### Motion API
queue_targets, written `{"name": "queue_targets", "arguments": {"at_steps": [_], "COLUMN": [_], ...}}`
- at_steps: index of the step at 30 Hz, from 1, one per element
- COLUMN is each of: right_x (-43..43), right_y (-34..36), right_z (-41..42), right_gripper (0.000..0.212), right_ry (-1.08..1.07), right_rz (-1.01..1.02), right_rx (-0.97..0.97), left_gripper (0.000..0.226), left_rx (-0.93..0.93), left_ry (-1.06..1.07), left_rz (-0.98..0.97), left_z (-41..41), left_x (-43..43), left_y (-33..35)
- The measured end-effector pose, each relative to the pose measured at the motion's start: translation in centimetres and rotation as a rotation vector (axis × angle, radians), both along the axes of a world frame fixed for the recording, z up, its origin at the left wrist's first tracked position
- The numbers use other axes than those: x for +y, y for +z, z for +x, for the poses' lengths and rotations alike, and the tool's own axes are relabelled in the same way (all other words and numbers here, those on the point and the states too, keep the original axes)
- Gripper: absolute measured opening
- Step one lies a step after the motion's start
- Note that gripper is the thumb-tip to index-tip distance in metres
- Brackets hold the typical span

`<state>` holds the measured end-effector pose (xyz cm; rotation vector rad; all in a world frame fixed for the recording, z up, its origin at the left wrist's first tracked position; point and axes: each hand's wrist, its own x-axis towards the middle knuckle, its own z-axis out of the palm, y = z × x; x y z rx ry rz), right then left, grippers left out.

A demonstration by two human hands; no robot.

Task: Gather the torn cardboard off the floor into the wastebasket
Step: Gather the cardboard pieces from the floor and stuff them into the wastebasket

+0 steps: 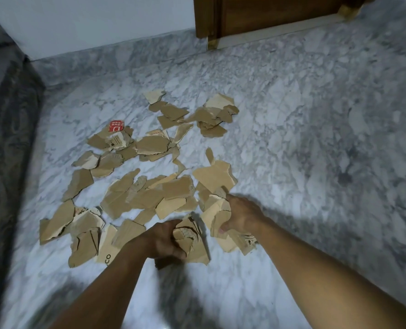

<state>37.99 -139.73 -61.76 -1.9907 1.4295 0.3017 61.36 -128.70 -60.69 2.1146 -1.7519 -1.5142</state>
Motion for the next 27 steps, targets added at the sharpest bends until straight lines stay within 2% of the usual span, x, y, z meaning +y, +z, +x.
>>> {"name": "queue_targets", "arguments": {"at_steps": [3, 6, 8, 9, 11, 13, 15, 17, 21, 25, 27], "right_x": [-0.1, 0.0, 0.1, 0.1, 0.2, 0.2, 0.3, 0.4, 1.8, 4.0, 5.7], "right_y": [-0.1, -0.3, 0.3, 1.0, 3.4, 5.8, 8.0, 9.8, 13.4, 17.6, 19.9], "right_z": [-0.8, -2.6, -3.9, -4.4, -4.8, -4.4, -3.8, -4.0, -7.0, -11.8, -14.8], "right_gripper": [0.111, 0.103, 0.076, 0.064, 0.051, 0.043, 0.038, 0.037, 0.036, 0.034, 0.035], "right_ry": [-0.097, -0.203, -0.304, -0.357, -0.452, -0.541, -0.689, -0.862, -1.08, -1.237, -1.32], "right_rz": [0.068, 0.153, 0.201, 0.245, 0.347, 0.368, 0.292, 0.195, 0.072, -0.182, -0.316], "right_rx": [-0.006, -0.114, -0.275, -0.387, -0.601, -0.753, -0.883, -0.991, -1.122, -1.182, -1.199], "left_gripper": [0.078, 0.066, 0.059, 0.062, 0.068, 0.055, 0.042, 0.039, 0.028, 0.046, 0.045], "left_rx": [0.071, 0.122, 0.175, 0.221, 0.302, 0.354, 0.434, 0.509, 0.539, 0.51, 0.499], "left_ry": [0.071, 0.216, 0.317, 0.37, 0.433, 0.429, 0.409, 0.409, 0.342, 0.084, -0.092], "left_rz": [-0.047, -0.099, -0.122, -0.125, -0.127, -0.125, -0.116, -0.081, -0.096, -0.142, -0.229], "left_z": [0.3, 1.2, 1.4, 1.3, 0.4, -1.8, -4.5, -7.2, -11.8, -17.8, -21.7], "left_x": [-0.5, -0.8, -1.0, -1.2, -1.9, -3.4, -5.3, -7.2, -9.8, -12.2, -12.1], "left_y": [0.1, 0.6, 1.1, 1.2, 1.9, 3.7, 6.3, 9.0, 13.1, 16.0, 19.1]}}
